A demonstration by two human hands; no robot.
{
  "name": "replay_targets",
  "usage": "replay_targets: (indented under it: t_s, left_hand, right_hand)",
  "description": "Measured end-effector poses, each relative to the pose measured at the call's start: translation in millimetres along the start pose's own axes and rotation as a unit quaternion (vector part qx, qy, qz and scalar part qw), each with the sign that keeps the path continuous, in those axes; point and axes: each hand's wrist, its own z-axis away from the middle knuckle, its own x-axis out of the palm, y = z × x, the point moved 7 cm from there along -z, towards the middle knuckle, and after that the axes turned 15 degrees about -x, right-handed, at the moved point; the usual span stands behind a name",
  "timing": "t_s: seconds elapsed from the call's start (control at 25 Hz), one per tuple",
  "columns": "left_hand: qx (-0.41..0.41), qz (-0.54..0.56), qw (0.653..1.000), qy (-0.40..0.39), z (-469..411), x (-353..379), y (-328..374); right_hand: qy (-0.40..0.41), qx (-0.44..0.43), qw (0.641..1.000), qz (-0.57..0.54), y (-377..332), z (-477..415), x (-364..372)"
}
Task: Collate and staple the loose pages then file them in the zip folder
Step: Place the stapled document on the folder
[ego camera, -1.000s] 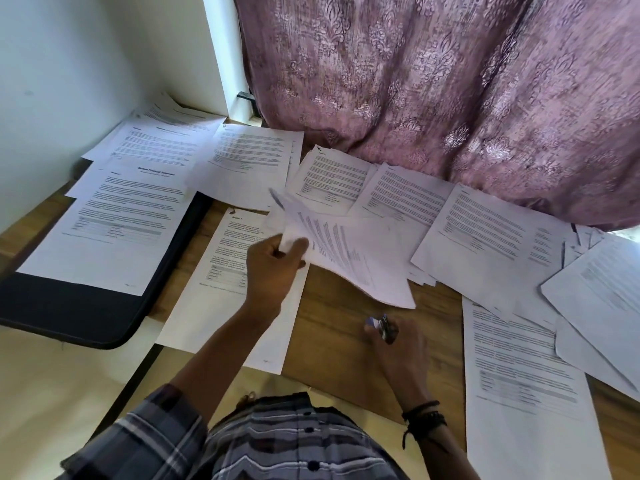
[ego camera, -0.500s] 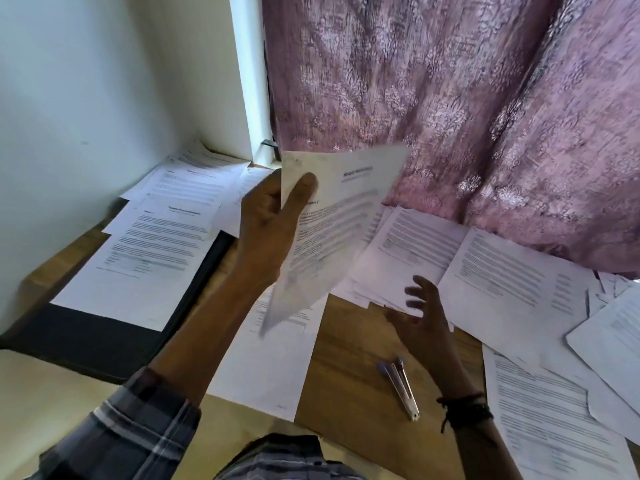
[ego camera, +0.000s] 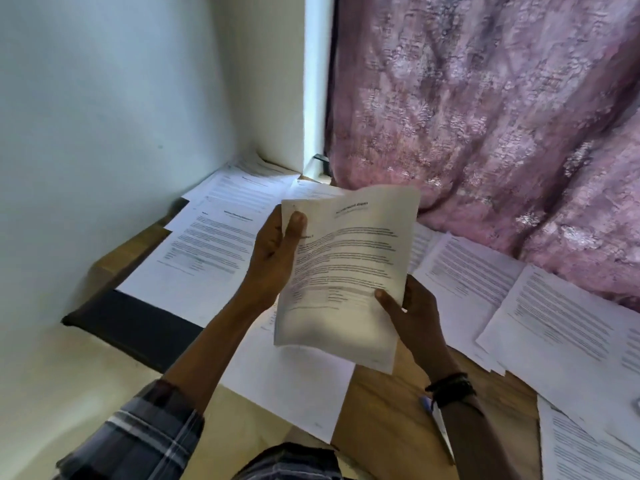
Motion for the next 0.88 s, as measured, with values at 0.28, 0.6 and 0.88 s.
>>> replay_targets:
  t_s: [0.28, 0.6, 0.88]
  left_hand:
    - [-0.115, -0.156, 0.979, 0.066, -30, -130, -31]
    - [-0.185, -0.259, 0.925, 0.209, -16, -300, -69]
    - [-0.253, -0.302, 0.884, 0.251, -18, -396, -104]
  right_hand:
    - [-0.037, 0.105, 0.965, -0.237, -20, -14, 98]
    - [-0.172, 0.219, 0.935, -0.218, -10, 10, 266]
    - [-0.238, 0.236, 0.925, -0.178, -17, 25, 359]
